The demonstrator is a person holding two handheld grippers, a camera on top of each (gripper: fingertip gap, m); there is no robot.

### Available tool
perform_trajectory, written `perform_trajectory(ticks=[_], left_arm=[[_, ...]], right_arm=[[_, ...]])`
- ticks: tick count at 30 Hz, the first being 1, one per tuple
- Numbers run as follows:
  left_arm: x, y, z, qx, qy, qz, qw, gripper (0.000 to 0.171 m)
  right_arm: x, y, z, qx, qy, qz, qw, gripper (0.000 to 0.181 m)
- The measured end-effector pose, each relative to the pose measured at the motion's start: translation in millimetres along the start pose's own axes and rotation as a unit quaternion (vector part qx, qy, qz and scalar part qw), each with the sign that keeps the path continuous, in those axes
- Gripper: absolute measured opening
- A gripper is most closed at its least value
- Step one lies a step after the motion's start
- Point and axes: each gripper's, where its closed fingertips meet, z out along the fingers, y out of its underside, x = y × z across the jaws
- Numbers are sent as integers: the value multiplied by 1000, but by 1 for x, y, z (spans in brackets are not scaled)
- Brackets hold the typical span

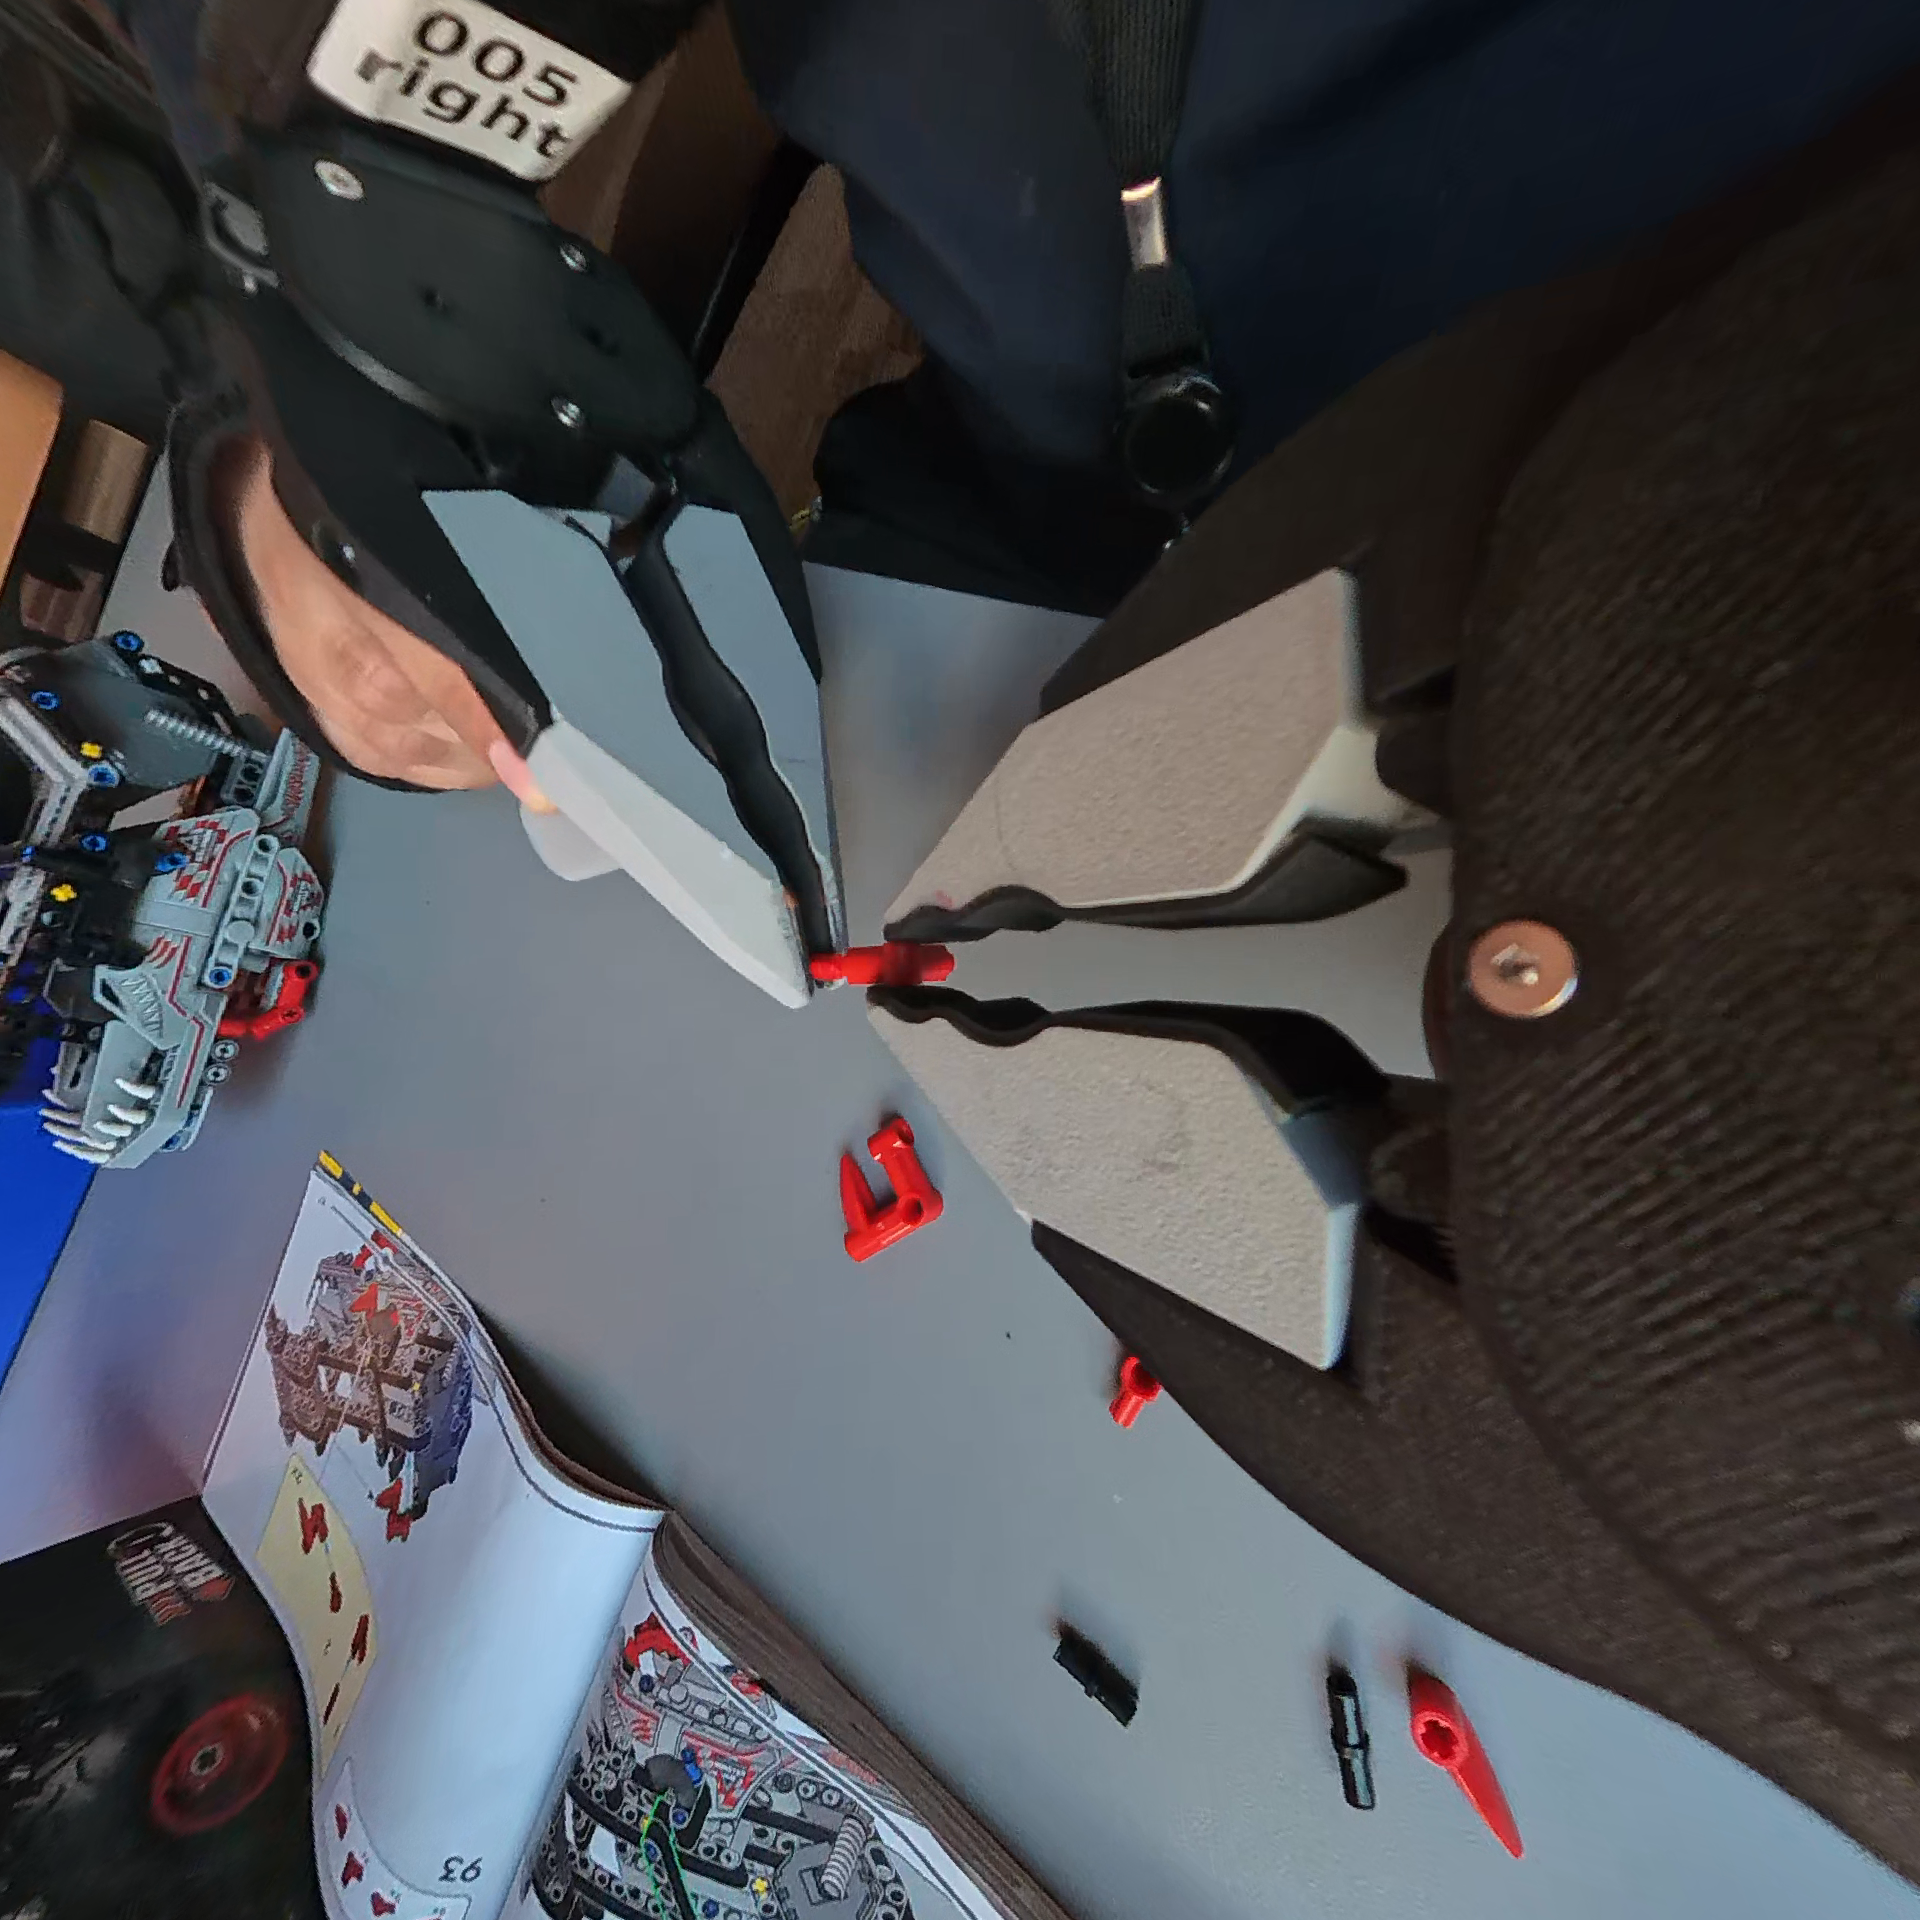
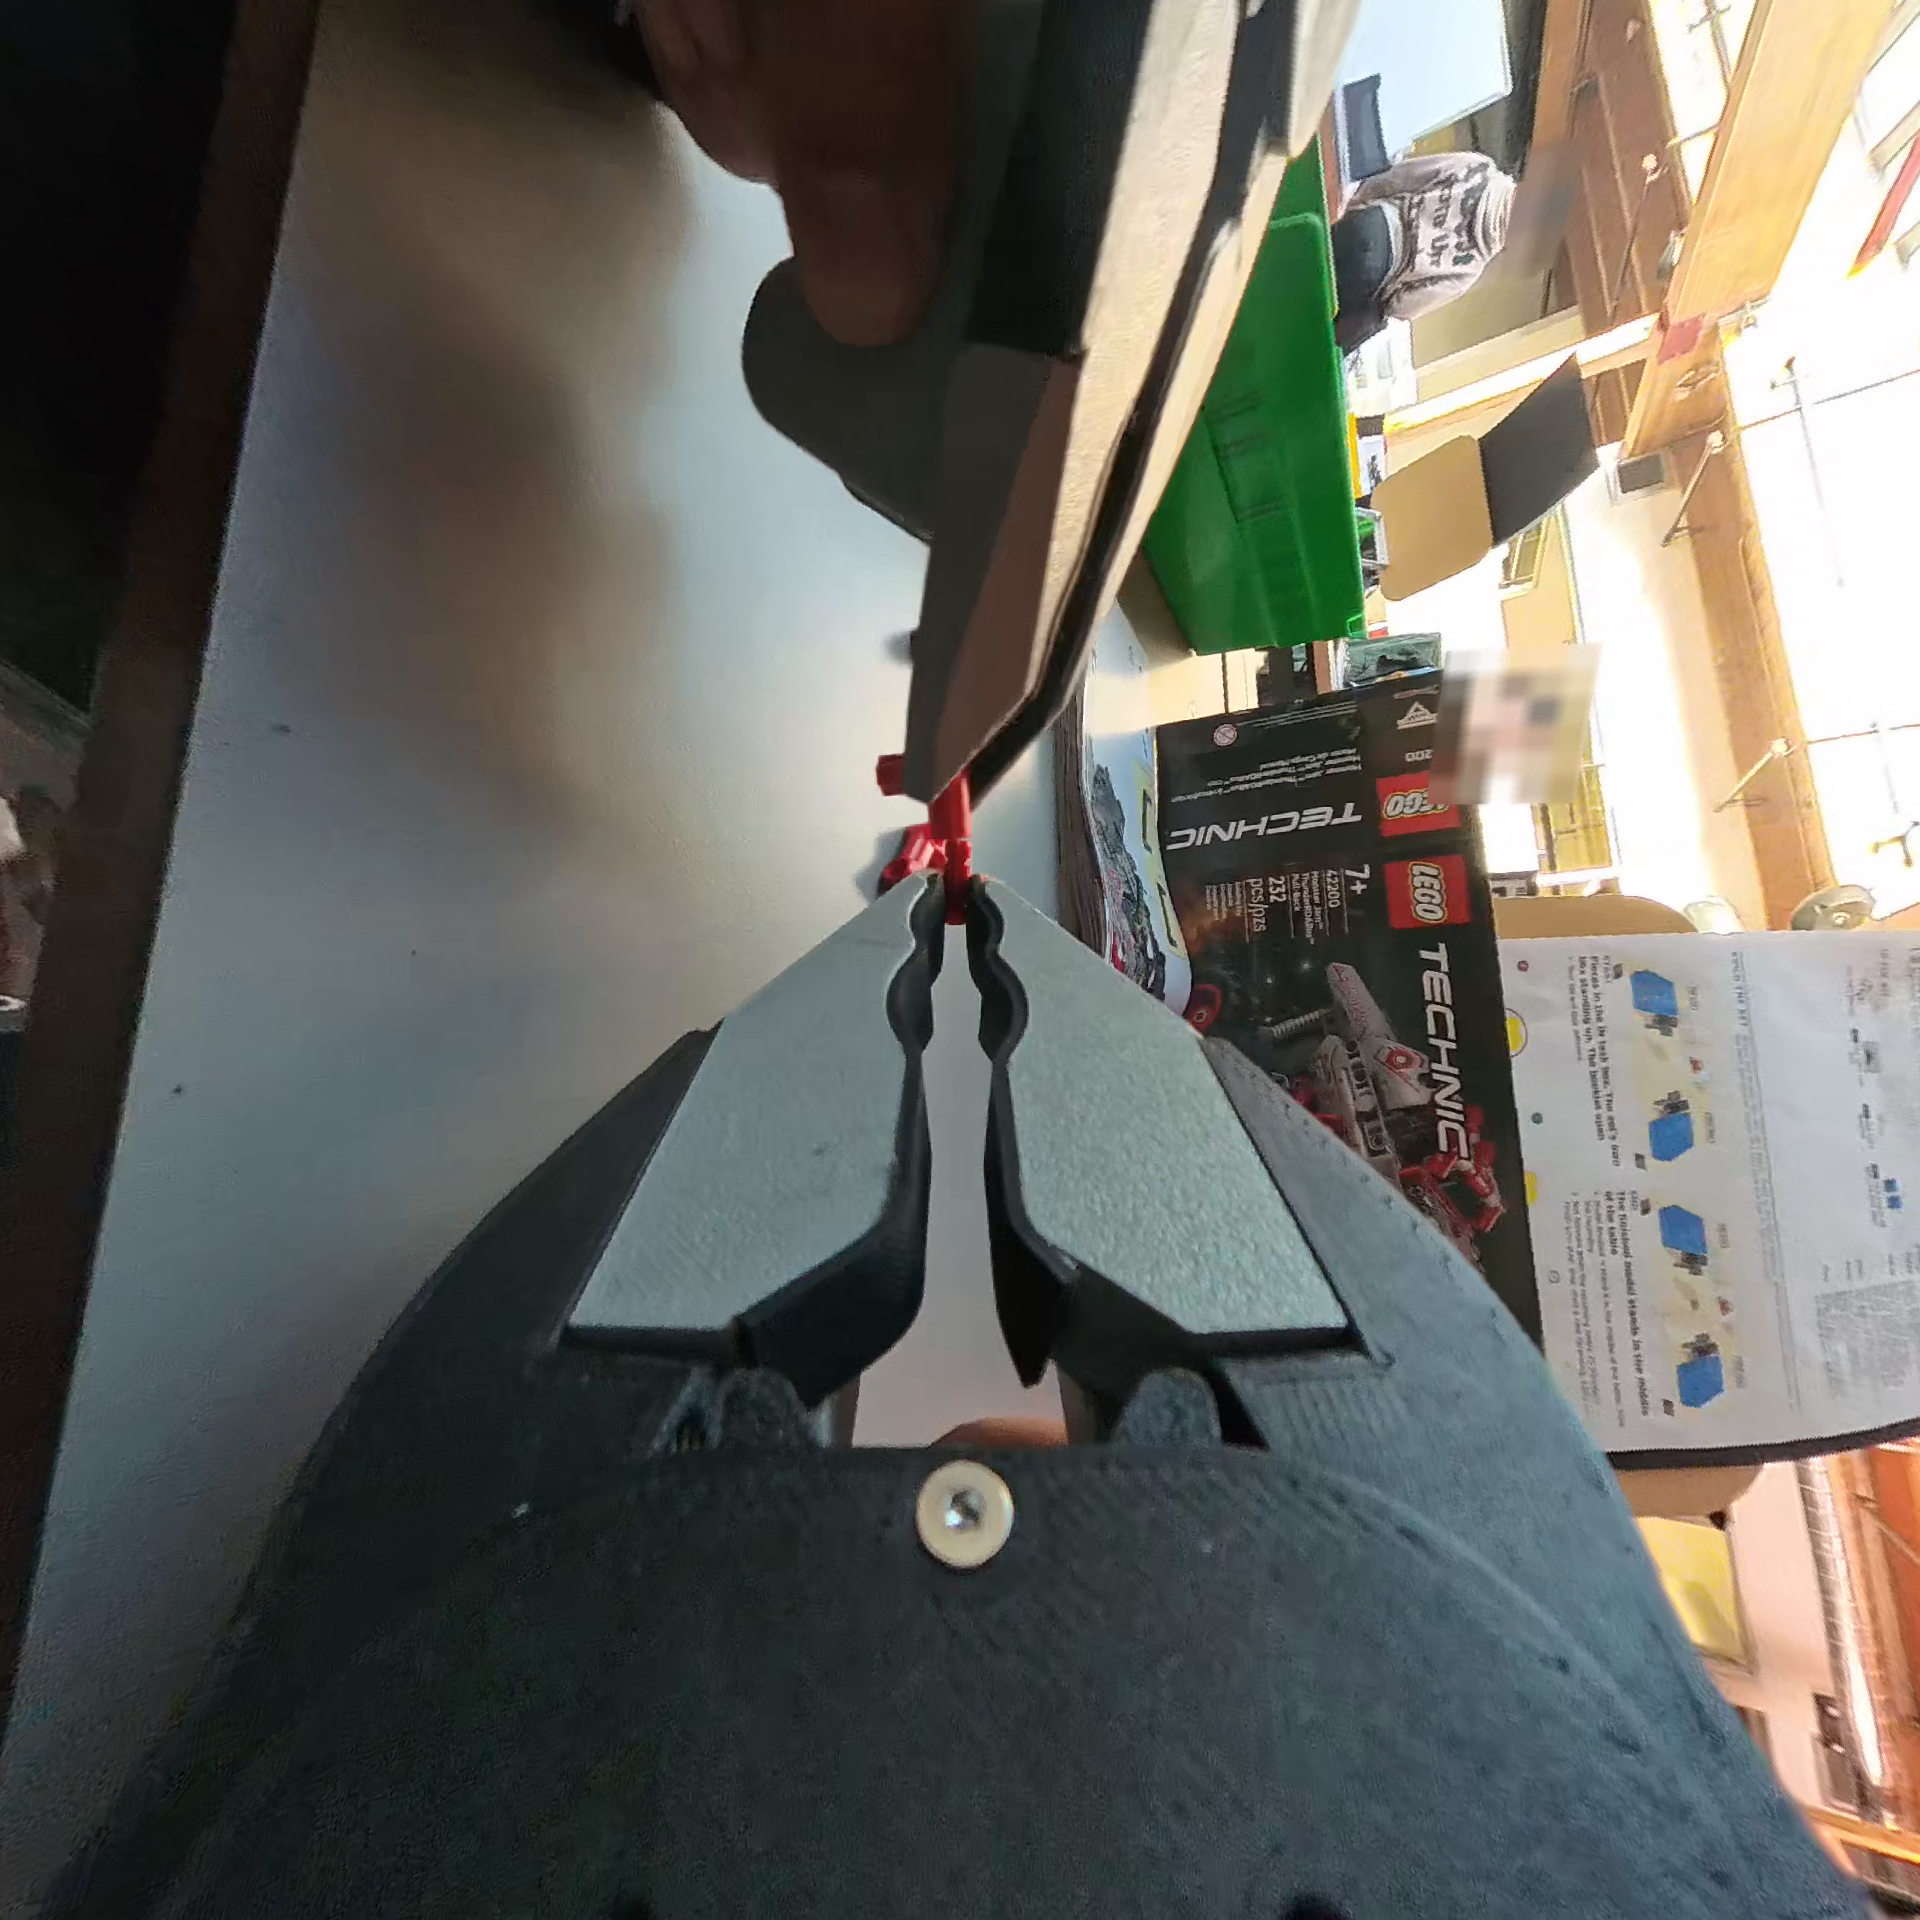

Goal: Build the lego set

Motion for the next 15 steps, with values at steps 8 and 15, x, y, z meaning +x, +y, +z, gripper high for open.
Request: perform_trajectory(ticks=[8, 15], left_arm=[[-3, -3, 2, 5, -1, -12, 1000, 5], [-5, 2, 6, -17, 14, -28, 999, 4]], right_arm=[[1, 2, 2, 4, 10, -34, 999, 0], [-5, 4, 8, 16, -5, -57, 998, 0]])
